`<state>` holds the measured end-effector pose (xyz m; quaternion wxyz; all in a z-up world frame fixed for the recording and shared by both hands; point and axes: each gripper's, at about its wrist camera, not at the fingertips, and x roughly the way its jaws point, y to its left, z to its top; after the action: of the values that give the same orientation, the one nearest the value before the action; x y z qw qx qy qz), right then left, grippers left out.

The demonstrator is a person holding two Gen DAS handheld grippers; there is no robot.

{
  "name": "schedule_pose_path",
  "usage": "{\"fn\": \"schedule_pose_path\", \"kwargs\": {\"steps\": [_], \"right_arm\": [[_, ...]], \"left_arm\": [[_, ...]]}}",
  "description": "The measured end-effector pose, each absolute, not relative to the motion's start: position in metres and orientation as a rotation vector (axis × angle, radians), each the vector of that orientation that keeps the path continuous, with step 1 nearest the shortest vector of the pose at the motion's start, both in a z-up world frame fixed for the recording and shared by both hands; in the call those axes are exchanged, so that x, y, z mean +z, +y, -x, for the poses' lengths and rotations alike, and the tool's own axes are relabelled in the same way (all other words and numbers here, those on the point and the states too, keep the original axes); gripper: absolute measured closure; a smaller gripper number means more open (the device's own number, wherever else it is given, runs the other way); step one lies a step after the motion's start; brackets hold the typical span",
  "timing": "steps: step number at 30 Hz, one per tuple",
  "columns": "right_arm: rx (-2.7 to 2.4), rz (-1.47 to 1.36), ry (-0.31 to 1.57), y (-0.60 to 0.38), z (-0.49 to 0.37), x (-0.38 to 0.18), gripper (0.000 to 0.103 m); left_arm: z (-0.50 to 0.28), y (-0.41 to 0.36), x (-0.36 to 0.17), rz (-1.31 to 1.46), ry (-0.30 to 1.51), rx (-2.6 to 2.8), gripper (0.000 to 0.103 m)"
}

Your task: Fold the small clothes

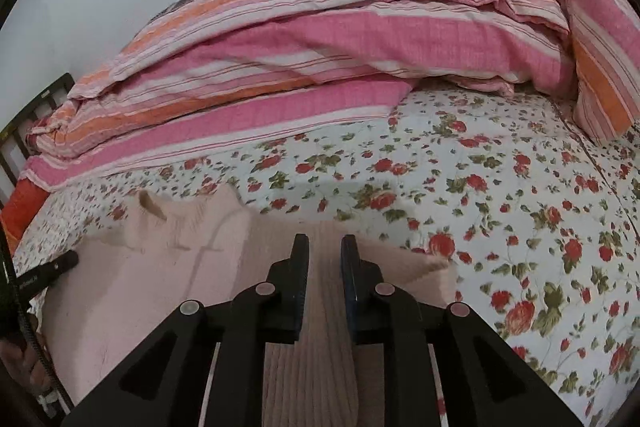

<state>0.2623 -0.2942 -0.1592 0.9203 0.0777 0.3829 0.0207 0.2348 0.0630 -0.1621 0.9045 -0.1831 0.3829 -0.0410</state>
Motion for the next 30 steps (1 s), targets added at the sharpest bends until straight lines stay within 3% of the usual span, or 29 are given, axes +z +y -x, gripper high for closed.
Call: {"fn": "schedule_pose_path", "kwargs": {"steps": [3,11,12,14,16,19,25,30], "right_arm": [[-0.002,-0.131,0.878,-0.293,-0.274,-0.179,0.087],[-0.011,-0.066,0.807,-0.285,-0.255,-0.169,0.082],[-0.014,-0.049,0.783,-0.282,-0.249,-0.164,0.078],[-0.02,-0.016,0.724,-0.277,-0.237,-0.152,0.065],[0.007,-0.006,0.676,-0.269,-0.224,-0.138,0.045],[0.103,-0.036,0.676,-0.248,-0.212,-0.123,0.036],[0.253,-0.045,0.862,-0.184,-0.224,-0.152,0.035],[0.125,0.069,0.905,-0.16,-0.248,-0.177,0.037]], "left_arm": [[-0.238,0.063,-0.164,0.384,0.806,-0.092,0.096],[-0.233,0.061,-0.158,0.382,0.792,-0.088,0.091],[-0.232,0.062,-0.155,0.39,0.781,-0.089,0.09],[-0.229,0.066,-0.15,0.402,0.759,-0.092,0.074],[-0.224,0.07,-0.146,0.417,0.723,-0.097,0.059],[-0.22,0.077,-0.14,0.44,0.685,-0.1,0.049],[-0.219,0.089,-0.135,0.449,0.667,-0.087,0.047],[-0.217,0.103,-0.133,0.459,0.661,-0.088,0.047]]}}
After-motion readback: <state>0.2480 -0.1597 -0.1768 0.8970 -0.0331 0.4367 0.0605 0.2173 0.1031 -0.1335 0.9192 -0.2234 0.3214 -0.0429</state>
